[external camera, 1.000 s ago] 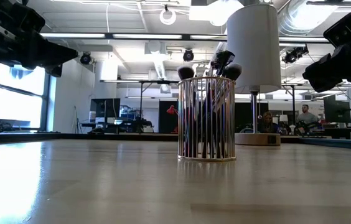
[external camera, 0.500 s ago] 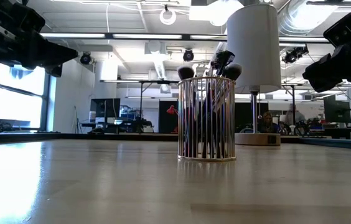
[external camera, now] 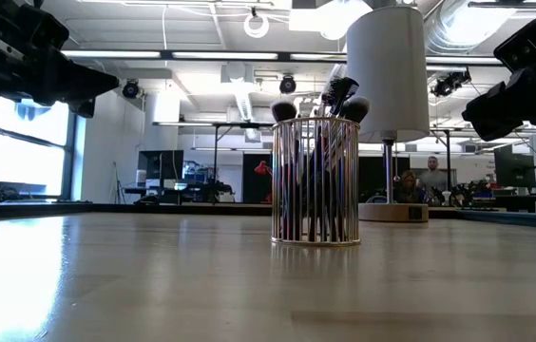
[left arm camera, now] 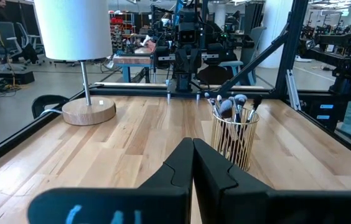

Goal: Put items in baskets/containers
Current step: Return to Home Position

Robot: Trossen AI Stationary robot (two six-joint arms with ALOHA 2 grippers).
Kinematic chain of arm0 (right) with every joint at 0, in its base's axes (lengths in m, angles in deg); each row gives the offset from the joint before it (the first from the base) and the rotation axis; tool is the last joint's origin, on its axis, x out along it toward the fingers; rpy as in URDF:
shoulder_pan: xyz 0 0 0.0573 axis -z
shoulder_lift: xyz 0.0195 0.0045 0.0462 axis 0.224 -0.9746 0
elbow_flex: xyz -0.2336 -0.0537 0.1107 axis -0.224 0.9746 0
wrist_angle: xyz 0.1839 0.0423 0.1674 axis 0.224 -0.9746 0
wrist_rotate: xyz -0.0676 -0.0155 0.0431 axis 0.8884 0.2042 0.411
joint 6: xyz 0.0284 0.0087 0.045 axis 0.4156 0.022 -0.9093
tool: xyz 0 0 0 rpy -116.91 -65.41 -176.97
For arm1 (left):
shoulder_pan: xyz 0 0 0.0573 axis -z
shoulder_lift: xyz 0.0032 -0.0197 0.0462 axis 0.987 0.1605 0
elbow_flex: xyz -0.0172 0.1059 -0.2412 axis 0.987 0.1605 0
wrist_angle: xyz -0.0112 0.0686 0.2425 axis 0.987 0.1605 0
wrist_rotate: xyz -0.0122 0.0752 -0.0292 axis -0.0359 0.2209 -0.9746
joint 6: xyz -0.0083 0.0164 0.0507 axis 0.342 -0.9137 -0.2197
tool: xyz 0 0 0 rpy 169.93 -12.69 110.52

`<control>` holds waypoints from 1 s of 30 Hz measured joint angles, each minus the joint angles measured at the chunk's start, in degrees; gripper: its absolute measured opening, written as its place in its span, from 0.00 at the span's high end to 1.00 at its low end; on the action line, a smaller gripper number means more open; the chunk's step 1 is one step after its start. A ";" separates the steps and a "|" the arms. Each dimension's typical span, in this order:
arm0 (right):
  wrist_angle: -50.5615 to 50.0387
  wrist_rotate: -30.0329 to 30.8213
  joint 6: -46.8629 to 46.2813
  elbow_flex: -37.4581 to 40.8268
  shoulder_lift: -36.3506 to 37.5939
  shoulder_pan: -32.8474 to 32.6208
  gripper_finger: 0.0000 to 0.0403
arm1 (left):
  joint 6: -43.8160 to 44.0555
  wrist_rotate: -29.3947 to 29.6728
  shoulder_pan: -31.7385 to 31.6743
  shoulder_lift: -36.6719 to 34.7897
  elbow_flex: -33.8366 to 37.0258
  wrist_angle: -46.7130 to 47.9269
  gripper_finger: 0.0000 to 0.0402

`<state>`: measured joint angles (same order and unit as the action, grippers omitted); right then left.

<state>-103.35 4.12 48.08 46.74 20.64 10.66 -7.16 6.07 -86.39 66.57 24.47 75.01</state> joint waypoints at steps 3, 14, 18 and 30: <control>0.00 -0.01 0.00 0.00 0.00 0.00 1.00 | 0.00 0.01 0.00 0.00 0.00 -0.01 1.00; 0.00 0.00 0.00 0.00 0.01 -0.01 1.00 | -0.07 1.30 5.10 0.09 0.00 0.04 1.00; 0.00 0.00 0.00 0.00 0.00 -0.02 1.00 | -0.05 1.31 6.84 0.09 0.00 0.04 1.00; 0.00 -0.01 0.00 0.00 0.00 -0.02 1.00 | -0.04 1.49 6.80 0.09 0.00 0.02 1.00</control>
<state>-103.35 4.11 48.08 46.74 20.64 10.64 -7.20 7.57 -79.60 66.66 24.47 75.03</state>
